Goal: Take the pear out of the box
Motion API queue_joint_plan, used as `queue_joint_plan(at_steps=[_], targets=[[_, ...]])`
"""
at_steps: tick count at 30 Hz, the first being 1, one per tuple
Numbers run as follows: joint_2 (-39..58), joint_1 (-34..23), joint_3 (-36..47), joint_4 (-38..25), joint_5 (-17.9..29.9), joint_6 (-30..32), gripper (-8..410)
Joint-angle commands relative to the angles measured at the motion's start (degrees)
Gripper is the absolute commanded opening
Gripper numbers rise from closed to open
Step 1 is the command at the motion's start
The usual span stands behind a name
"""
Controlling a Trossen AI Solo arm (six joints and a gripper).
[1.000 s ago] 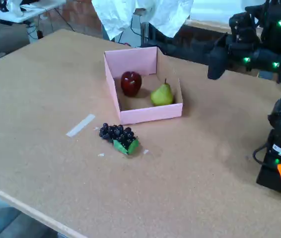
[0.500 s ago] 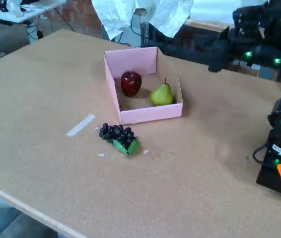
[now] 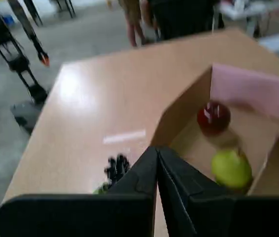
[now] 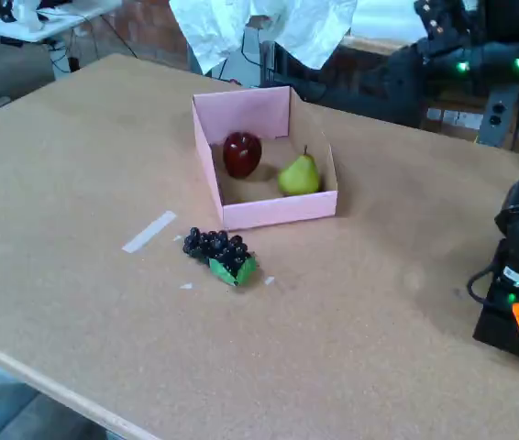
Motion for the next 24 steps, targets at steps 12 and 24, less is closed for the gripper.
queue_joint_plan(at_steps=[12,24], targets=[[23.5,0.1,21.8,-33.2,1.2,6.8,0],[33.1,0.0,27.3,-44.4,12.2,5.2,0]])
